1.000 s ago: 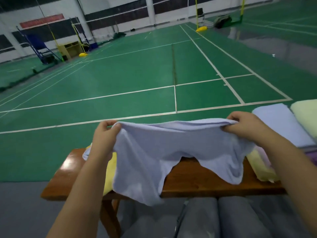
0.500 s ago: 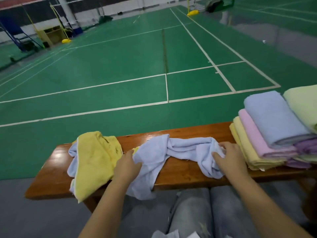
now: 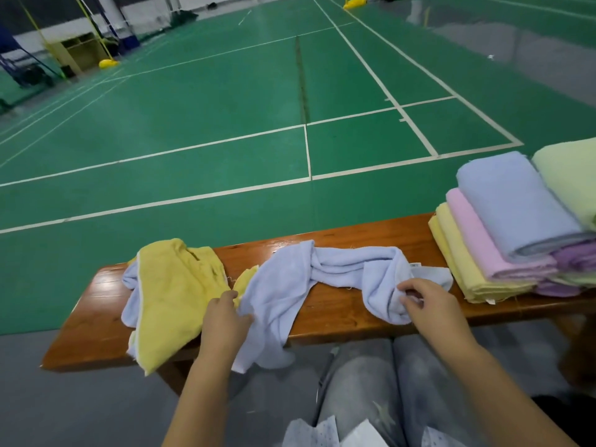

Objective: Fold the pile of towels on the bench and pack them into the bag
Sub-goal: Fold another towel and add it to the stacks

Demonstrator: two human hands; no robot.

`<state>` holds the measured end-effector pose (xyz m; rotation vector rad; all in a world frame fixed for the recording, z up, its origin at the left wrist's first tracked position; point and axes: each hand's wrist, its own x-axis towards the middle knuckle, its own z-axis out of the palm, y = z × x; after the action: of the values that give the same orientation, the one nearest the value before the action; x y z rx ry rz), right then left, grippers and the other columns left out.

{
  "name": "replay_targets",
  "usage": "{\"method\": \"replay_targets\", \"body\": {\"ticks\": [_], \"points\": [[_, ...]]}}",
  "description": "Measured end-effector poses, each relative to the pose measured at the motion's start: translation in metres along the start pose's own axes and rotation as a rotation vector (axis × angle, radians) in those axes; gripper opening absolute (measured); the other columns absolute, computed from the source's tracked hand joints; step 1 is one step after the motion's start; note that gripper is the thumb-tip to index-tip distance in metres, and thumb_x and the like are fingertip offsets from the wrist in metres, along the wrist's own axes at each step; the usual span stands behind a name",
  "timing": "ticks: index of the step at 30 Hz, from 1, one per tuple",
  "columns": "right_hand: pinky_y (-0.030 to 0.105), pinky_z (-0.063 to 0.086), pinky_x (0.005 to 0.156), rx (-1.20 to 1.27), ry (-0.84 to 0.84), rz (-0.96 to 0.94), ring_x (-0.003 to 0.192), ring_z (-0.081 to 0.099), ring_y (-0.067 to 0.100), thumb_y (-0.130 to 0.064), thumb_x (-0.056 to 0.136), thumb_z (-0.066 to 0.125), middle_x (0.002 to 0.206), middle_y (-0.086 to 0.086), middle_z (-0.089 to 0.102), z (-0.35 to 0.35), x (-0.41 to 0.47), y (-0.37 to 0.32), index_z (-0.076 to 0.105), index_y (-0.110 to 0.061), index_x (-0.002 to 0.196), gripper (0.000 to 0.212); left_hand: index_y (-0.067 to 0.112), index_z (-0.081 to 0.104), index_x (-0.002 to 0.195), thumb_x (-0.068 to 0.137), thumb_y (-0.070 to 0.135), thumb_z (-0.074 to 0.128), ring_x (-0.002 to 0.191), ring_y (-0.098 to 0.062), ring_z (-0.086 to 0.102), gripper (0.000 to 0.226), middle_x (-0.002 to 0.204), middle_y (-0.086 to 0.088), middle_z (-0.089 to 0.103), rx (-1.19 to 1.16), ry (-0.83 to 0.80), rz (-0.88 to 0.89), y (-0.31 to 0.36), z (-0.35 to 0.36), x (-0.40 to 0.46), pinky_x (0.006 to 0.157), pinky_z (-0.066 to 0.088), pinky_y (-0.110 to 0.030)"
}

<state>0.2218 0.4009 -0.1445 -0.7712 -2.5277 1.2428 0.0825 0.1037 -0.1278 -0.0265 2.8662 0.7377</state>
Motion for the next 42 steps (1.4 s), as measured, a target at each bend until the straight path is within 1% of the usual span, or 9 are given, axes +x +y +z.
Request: {"method": "replay_targets", "body": {"ticks": [4,8,12,15,19,26,32,36,42], "points": [[0.02,0.04,0.078,-0.162,-0.161,-0.048,0.102,0.051,0.015,-0.007,0.087,0.063,0.125,0.004,0.05,0.007,0.003,0.002,0.054,-0.018,0.129,0.045,0.008,0.047,0.134,0.087,0.013,0.062,0.106,-0.031,0.057,0.05,0.124,-0.015,0.054,0.129,-0.023,-0.01,-0.008,-0.007,-0.003,0.081,0.048,-0.035],[0.024,0.043,0.072,-0.095,-0.02,-0.029,0.088,0.052,0.015,-0.01,0.091,0.058,0.11,0.007,0.057,0.01,0.001,0.003,0.063,-0.012,0.111,0.021,0.01,0.046,0.104,0.084,0.026,0.07,0.077,-0.019,0.052,0.036,0.095,-0.006,0.057,0.187,-0.102,-0.071,-0.01,-0.014,-0.013,0.054,0.034,-0.025],[0.026,0.044,0.062,-0.008,0.067,-0.059,0.079,0.056,0.019,-0.013,0.092,0.057,0.092,0.009,0.062,0.007,0.0,0.001,0.061,-0.015,0.093,0.004,0.014,0.048,0.079,0.083,0.022,0.066,0.06,-0.013,0.045,0.021,0.073,-0.002,0.053,0.142,-0.131,-0.046,-0.017,-0.004,-0.022,0.05,0.03,-0.025],[0.02,0.041,0.065,0.03,0.155,-0.072,0.086,0.054,0.018,-0.011,0.091,0.059,0.101,0.008,0.059,0.006,-0.001,0.002,0.065,-0.009,0.098,0.01,0.016,0.043,0.067,0.082,0.02,0.067,0.054,-0.015,0.042,0.029,0.062,-0.002,0.049,0.116,-0.081,-0.014,-0.019,0.002,-0.024,0.048,0.027,-0.028],[0.026,0.039,0.075,-0.019,0.238,-0.004,0.09,0.048,0.018,-0.012,0.09,0.061,0.104,0.006,0.044,0.004,-0.003,0.005,0.068,-0.005,0.106,0.019,0.018,0.043,0.067,0.084,0.023,0.066,0.055,-0.012,0.042,0.029,0.062,0.001,0.049,0.148,-0.096,0.01,-0.02,0.003,-0.026,0.049,0.028,-0.026],[0.012,0.042,0.053,0.156,-0.037,0.097,0.076,0.06,0.009,-0.019,0.095,0.055,0.095,0.005,0.063,-0.013,-0.004,-0.013,0.063,-0.016,0.11,0.018,0.011,0.055,0.078,0.087,0.028,0.068,0.063,-0.02,0.062,0.023,0.071,-0.01,0.063,-0.117,-0.132,0.099,0.013,-0.018,-0.042,0.062,0.05,-0.034],[0.013,0.043,0.064,0.159,-0.049,-0.085,0.084,0.057,0.006,-0.029,0.079,0.075,0.09,-0.012,0.06,-0.018,-0.021,-0.063,0.064,-0.026,0.093,0.018,0.019,0.061,0.098,0.087,0.016,0.07,0.056,-0.007,0.06,0.014,0.057,0.011,0.055,-0.514,-0.295,0.274,0.086,-0.03,-0.07,0.056,0.05,-0.021],[0.01,0.039,0.067,0.134,-0.034,-0.278,0.091,0.052,-0.002,-0.019,0.087,0.064,0.091,-0.015,0.059,-0.022,-0.032,-0.079,0.058,-0.033,0.087,0.015,0.011,0.069,0.09,0.087,0.011,0.069,0.057,-0.003,0.057,0.003,0.064,0.004,0.059,-0.653,-0.357,0.292,0.117,-0.021,-0.083,0.057,0.049,-0.017],[0.012,0.037,0.065,0.188,-0.111,-0.248,0.086,0.051,-0.001,-0.009,0.088,0.054,0.092,-0.021,0.052,-0.026,-0.041,-0.09,0.049,-0.033,0.101,0.028,0.007,0.072,0.093,0.091,0.007,0.063,0.067,-0.009,0.064,0.009,0.077,0.001,0.069,-0.833,-0.481,0.185,0.13,-0.012,-0.093,0.068,0.055,-0.021]]}}
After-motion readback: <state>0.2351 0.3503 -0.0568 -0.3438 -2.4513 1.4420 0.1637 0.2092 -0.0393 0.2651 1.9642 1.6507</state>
